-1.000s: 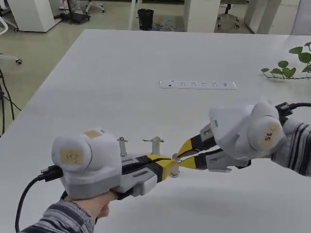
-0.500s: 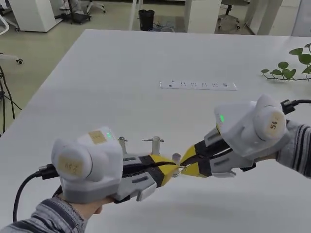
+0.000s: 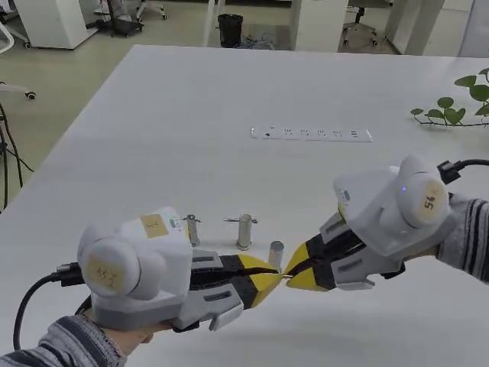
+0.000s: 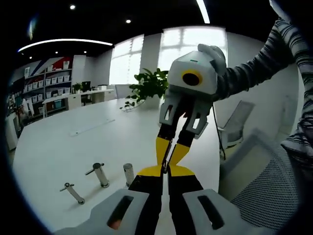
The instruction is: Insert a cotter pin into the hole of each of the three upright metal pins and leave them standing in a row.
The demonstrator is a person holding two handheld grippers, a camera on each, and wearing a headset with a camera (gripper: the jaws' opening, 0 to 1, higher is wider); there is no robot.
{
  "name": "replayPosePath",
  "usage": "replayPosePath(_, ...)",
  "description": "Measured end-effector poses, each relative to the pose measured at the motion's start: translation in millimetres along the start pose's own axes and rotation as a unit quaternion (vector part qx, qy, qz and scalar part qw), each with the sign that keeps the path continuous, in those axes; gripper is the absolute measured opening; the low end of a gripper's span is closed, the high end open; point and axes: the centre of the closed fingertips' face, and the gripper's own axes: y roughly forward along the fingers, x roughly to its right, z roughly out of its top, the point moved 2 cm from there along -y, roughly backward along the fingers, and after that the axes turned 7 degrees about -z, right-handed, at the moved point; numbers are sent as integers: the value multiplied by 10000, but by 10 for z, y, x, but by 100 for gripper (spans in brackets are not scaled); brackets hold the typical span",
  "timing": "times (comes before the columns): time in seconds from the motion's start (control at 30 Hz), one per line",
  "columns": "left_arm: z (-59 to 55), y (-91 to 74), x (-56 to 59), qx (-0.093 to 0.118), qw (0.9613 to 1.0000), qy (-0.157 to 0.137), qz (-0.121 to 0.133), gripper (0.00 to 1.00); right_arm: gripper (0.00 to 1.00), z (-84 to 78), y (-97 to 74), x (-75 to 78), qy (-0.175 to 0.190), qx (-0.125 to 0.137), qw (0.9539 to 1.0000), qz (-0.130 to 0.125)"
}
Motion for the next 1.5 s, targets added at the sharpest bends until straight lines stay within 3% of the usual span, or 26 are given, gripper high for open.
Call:
replayPosePath(0.27, -34, 4, -46, -101, 9997, 122, 176, 1, 0, -17, 14, 14, -355, -119, 9993, -58)
replayPosePath(0.5, -80, 7, -127, -190, 9988, 181, 420, 6, 0, -85, 16, 102, -336, -215, 9989, -231)
replayPosePath(0.8, -191, 57, -328, -407, 9931, 280, 1064, 17, 0, -352, 32, 288, -74, -647, 9962, -571)
replayPosePath(1.07, -229, 138, -496, -337, 9877, 140, 1518, 17, 0, -577, 72, 424, 60, -990, 9917, -819)
replayPosePath(1.33, -282, 254, -597, -220, 9860, -238, 1634, 19, 0, -719, 133, 467, 34, -1131, 9903, -811)
replayPosePath(1.5, -387, 344, -676, -372, 9842, -385, 1686, 22, 0, -833, 164, 524, 83, -1223, 9884, -895)
